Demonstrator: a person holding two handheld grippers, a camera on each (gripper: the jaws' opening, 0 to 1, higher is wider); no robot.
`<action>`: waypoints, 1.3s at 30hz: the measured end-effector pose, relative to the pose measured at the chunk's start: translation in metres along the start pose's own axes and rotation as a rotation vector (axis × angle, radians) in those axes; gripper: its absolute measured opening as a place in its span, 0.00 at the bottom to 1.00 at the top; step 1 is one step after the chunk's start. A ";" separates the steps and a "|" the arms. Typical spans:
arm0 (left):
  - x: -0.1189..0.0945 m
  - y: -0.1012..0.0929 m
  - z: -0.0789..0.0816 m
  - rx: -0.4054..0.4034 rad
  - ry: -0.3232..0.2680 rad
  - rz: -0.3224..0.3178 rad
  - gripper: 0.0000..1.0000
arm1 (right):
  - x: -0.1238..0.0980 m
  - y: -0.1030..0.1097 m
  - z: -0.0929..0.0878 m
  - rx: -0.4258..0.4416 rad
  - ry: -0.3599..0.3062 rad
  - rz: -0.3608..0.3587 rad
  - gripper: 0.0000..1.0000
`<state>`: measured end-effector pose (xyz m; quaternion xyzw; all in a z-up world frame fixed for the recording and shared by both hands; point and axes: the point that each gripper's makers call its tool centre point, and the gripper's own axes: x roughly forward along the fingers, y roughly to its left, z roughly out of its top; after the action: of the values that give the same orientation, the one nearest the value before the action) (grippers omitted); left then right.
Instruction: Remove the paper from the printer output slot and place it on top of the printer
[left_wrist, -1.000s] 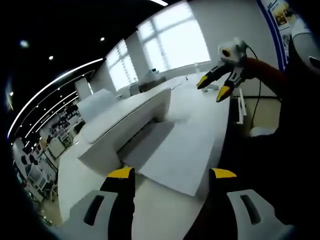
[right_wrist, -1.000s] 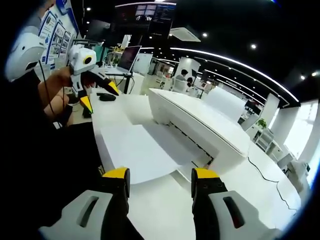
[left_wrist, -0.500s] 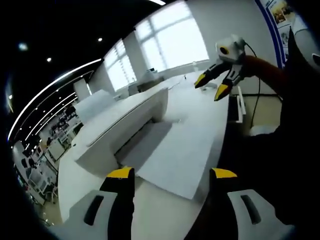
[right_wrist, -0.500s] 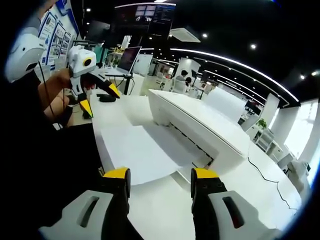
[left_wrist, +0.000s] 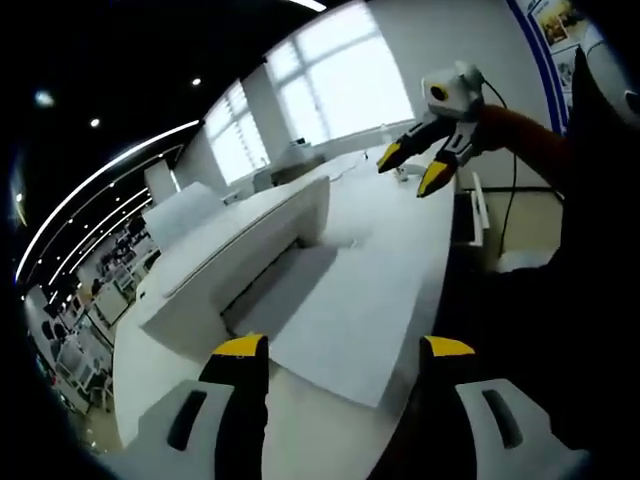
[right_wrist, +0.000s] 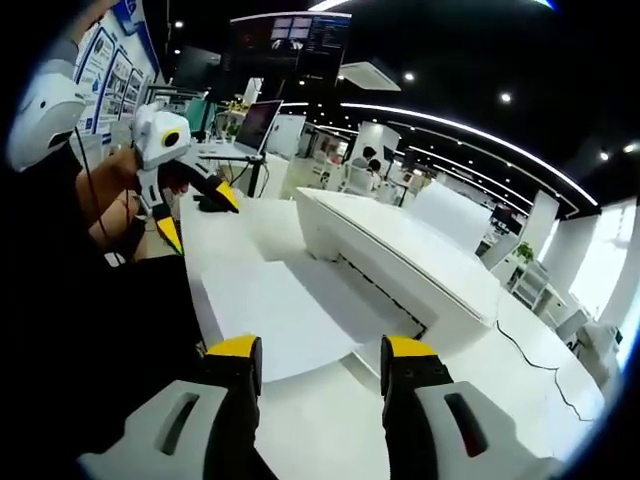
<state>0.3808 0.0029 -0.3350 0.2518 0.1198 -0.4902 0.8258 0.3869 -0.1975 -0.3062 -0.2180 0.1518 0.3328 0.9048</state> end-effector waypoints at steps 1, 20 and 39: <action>0.001 -0.002 -0.001 -0.001 0.001 -0.006 0.65 | 0.000 0.001 0.002 -0.009 -0.002 0.003 0.44; 0.008 0.001 -0.003 0.059 0.033 0.020 0.65 | -0.006 0.001 0.002 -0.018 0.004 -0.002 0.44; 0.018 -0.005 0.000 0.106 0.041 0.012 0.66 | -0.003 -0.001 0.001 -0.004 0.001 -0.011 0.44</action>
<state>0.3850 -0.0125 -0.3444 0.3060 0.1090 -0.4857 0.8115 0.3853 -0.1994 -0.3034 -0.2210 0.1504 0.3279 0.9061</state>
